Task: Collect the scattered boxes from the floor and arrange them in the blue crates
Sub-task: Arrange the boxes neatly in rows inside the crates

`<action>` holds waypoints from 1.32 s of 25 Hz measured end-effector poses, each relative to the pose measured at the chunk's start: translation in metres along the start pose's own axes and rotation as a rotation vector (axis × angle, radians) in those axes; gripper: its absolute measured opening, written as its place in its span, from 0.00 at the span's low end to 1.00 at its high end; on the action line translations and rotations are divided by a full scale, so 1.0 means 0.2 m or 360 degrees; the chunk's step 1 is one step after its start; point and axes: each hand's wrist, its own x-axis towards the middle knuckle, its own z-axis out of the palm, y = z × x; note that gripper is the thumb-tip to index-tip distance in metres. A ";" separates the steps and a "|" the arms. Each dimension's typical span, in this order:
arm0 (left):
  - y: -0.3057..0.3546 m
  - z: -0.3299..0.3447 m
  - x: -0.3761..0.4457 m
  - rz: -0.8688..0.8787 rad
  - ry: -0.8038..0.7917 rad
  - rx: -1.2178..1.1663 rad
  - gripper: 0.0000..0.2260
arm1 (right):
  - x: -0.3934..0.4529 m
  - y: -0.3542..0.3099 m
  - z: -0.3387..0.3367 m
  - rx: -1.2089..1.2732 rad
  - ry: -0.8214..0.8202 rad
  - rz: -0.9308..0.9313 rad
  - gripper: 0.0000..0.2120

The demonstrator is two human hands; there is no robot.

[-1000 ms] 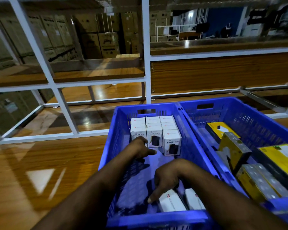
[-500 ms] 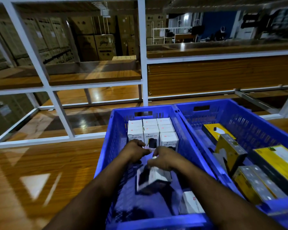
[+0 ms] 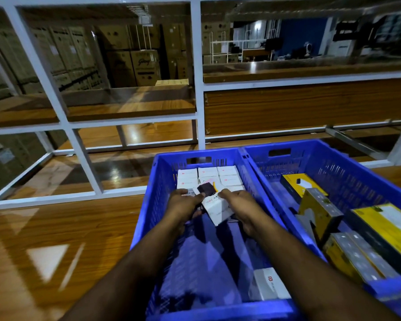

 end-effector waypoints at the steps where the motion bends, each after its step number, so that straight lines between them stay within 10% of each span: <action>1: 0.00 0.00 0.00 0.0034 0.0018 0.0034 0.21 | 0.00 0.01 0.00 0.0000 -0.0062 0.0058 0.24; 8: 0.04 0.01 -0.04 0.0156 -0.0166 0.0261 0.25 | -0.06 -0.01 0.02 -0.0262 -0.0087 -0.0465 0.35; 11: 0.03 0.01 -0.03 -0.0046 -0.0408 0.0034 0.30 | -0.09 -0.02 0.03 -0.0286 -0.0264 -0.0707 0.23; 16: 0.03 0.00 -0.02 -0.0144 -0.0448 -0.0161 0.20 | -0.06 -0.07 0.00 0.0192 -0.0080 -0.0527 0.08; 22: 0.05 0.01 -0.05 -0.0164 -0.0592 -0.0383 0.18 | -0.05 -0.09 -0.01 0.0471 -0.0106 -0.0179 0.15; 28: 0.04 -0.03 -0.01 0.0782 -0.0303 0.0715 0.29 | -0.06 -0.09 -0.04 0.0495 -0.0270 0.0167 0.33; 33: 0.00 -0.02 0.02 0.1029 -0.0267 0.1244 0.37 | -0.07 -0.09 -0.03 0.0578 -0.0269 0.0189 0.11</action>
